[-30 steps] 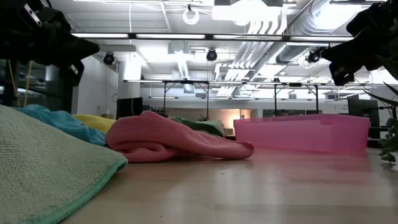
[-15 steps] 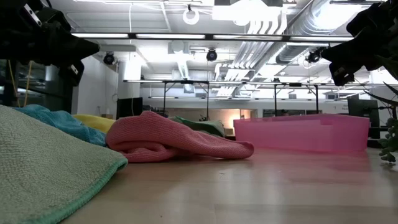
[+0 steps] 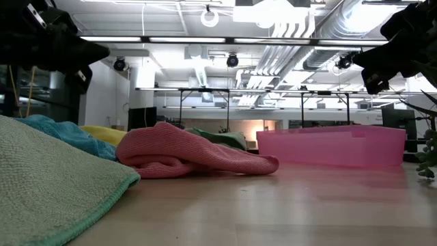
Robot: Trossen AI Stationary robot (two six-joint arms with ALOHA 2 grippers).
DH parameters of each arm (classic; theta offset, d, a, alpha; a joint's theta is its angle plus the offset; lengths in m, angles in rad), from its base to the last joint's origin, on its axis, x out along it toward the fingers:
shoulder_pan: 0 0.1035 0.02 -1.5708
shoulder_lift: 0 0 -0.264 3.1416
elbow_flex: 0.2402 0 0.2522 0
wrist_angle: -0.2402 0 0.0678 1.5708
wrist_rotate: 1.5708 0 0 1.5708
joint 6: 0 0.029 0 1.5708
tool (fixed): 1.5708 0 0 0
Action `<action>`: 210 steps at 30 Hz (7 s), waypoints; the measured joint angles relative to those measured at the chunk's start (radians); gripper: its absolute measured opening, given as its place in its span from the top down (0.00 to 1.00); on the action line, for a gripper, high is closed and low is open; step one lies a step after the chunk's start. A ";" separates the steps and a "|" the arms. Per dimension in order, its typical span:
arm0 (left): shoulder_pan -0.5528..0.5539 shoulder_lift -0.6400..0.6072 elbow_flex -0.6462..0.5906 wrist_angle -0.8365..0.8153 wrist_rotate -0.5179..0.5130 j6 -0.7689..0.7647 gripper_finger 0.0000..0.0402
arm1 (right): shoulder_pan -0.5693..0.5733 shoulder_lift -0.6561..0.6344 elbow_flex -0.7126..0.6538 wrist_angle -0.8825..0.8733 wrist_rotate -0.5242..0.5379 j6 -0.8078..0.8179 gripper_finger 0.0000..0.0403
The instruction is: Fold microfiber towels
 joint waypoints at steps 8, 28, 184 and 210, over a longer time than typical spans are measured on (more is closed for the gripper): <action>0.000 0.001 0.000 0.183 -0.063 -0.001 0.99 | 0.000 0.000 0.000 0.000 0.000 0.000 1.00; 0.079 0.729 0.588 -0.151 -0.148 -0.047 1.00 | 0.000 0.000 0.000 0.023 0.000 0.000 1.00; 0.169 1.348 1.357 -1.181 -0.036 0.209 1.00 | -0.077 1.949 1.003 0.097 0.341 -0.104 0.68; 0.316 1.240 1.532 -1.191 -0.168 0.403 1.00 | -0.296 1.417 1.032 -0.087 0.222 -0.072 1.00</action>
